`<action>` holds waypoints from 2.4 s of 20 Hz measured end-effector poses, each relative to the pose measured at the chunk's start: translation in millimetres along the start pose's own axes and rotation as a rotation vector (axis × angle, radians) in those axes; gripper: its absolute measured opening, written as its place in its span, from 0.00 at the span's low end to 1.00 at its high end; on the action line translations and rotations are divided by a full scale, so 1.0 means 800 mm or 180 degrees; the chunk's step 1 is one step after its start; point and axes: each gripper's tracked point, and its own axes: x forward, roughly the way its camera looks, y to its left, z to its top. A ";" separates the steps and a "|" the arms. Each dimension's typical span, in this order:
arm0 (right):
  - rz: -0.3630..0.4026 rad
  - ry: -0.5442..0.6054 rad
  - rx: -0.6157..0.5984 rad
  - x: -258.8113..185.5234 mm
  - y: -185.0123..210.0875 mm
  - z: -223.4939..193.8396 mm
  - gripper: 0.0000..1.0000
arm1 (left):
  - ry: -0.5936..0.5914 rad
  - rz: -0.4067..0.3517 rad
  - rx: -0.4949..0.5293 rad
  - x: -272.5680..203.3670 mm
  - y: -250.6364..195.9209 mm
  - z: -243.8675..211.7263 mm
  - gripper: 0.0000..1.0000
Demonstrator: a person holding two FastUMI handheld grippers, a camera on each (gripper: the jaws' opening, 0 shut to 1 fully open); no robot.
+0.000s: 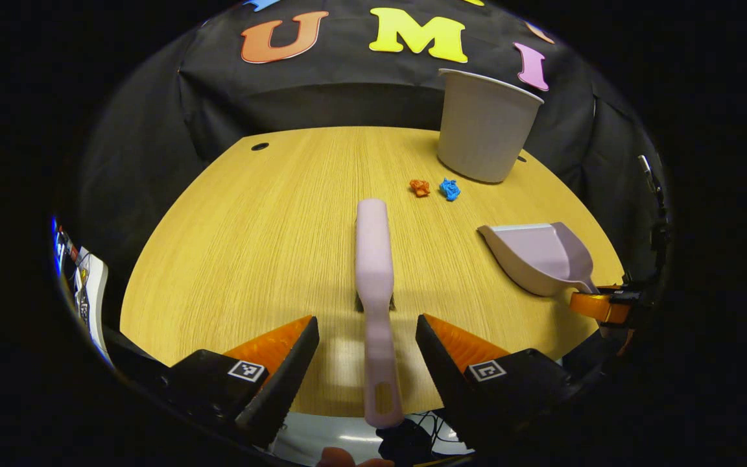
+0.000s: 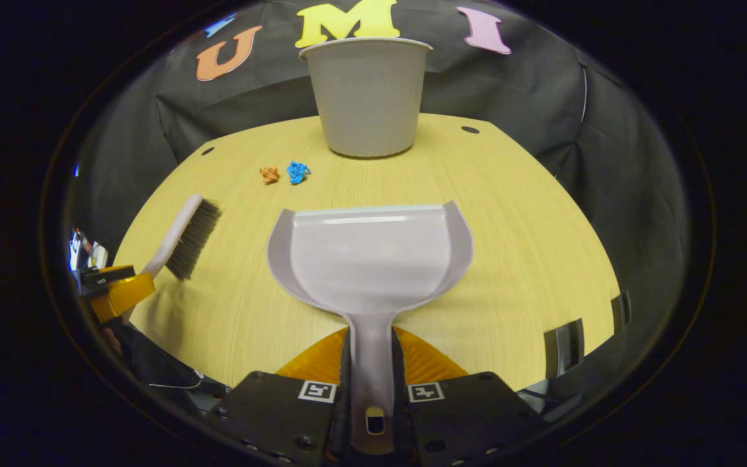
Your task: Pick up the small broom and dustpan from the desktop, sweep the trash into the dustpan with the broom, and then empty the trash into the garbage bin.
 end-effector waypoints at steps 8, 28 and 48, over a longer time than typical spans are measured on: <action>0.0018 0.0048 0.0000 0.001 -0.002 0.001 0.25 | 0.0296 0.0022 -0.0026 0.031 0.004 -0.004 0.92; 0.0285 0.0268 -0.0522 0.009 -0.043 0.023 0.25 | 0.0698 0.0049 0.0048 0.066 0.013 0.003 0.29; 0.1057 0.0813 -0.1499 0.051 -0.074 0.077 0.25 | 0.0902 -0.0139 0.0235 0.184 0.041 0.133 0.28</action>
